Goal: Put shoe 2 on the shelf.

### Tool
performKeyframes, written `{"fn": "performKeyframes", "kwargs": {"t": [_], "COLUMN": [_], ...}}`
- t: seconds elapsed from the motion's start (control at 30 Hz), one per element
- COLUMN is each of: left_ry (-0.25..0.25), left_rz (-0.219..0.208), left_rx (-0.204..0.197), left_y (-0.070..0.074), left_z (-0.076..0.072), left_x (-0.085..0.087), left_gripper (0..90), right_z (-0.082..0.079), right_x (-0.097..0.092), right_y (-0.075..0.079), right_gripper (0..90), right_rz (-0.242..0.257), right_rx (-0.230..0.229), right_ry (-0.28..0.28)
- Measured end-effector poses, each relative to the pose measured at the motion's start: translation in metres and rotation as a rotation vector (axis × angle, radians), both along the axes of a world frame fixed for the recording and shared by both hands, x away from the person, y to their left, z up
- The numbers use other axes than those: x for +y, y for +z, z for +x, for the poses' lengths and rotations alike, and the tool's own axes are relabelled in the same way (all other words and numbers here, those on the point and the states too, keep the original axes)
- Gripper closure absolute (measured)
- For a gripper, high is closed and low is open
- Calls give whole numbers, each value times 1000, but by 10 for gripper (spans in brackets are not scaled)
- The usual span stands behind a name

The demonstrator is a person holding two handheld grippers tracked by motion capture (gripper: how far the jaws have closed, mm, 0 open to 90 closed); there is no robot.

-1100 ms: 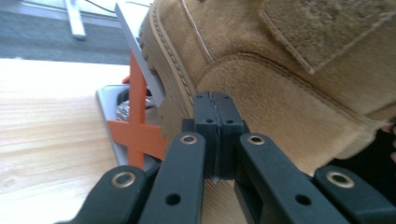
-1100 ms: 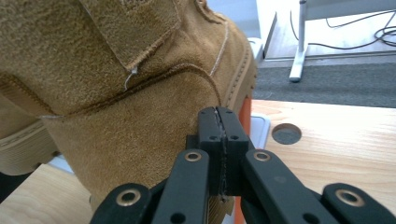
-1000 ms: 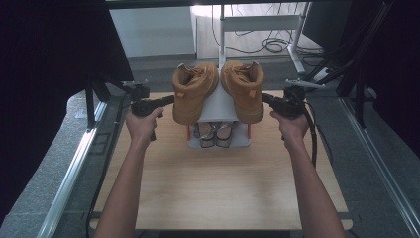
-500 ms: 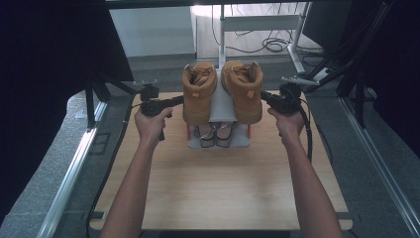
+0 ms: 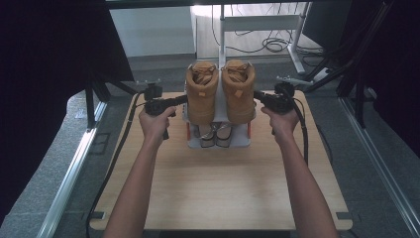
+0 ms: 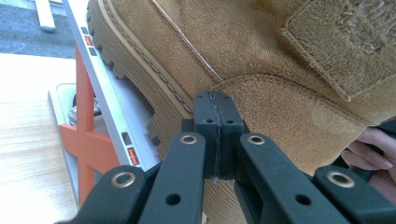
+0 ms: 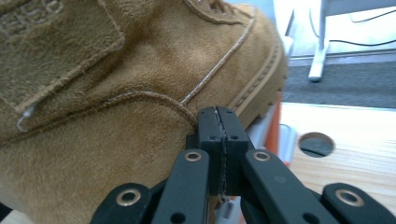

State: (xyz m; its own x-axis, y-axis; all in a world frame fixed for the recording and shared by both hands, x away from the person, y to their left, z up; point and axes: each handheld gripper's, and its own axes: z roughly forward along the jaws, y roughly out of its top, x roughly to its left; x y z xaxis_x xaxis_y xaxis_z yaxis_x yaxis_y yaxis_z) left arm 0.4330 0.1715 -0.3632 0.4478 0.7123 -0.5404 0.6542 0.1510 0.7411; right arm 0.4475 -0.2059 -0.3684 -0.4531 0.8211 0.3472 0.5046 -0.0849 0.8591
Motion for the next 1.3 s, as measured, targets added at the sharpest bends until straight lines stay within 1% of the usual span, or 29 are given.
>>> {"fn": "performKeyframes", "kwargs": {"t": [0.1, 0.17, 0.27, 0.5, 0.57, 0.77, 0.9, 1.07, 1.3], "left_ry": [-6, -4, 2, 8, 9, 7, -1, 6, 24], "left_rz": [2, -4, -4, -6, -6, -13, -14, -3, 23], "left_rx": [1, 0, -2, -4, -4, -4, -2, -9, -23], "left_y": [-1, -2, -2, -3, -3, -4, -4, -3, 0], "left_z": [0, 0, -1, -2, -2, -2, -1, -1, -6], "left_x": [-1, -2, -3, -5, -6, -6, -4, -1, 7], "left_gripper": [900, 900, 900, 900, 900, 900, 900, 900, 900], "right_z": [0, -1, -1, -4, -4, -5, -3, -4, -8], "right_x": [6, 7, 6, 11, 11, 13, 10, 9, 6], "right_y": [-3, -4, -6, -7, -7, -7, -8, -7, -9], "right_gripper": [894, 894, 895, 896, 896, 896, 894, 893, 893], "right_rz": [24, 24, 45, 38, 45, 34, 43, 39, 44], "right_rx": [-1, -7, -6, -14, -15, -19, -11, -11, -7], "right_ry": [17, 8, 6, -5, -6, -11, 4, 7, 0]}}
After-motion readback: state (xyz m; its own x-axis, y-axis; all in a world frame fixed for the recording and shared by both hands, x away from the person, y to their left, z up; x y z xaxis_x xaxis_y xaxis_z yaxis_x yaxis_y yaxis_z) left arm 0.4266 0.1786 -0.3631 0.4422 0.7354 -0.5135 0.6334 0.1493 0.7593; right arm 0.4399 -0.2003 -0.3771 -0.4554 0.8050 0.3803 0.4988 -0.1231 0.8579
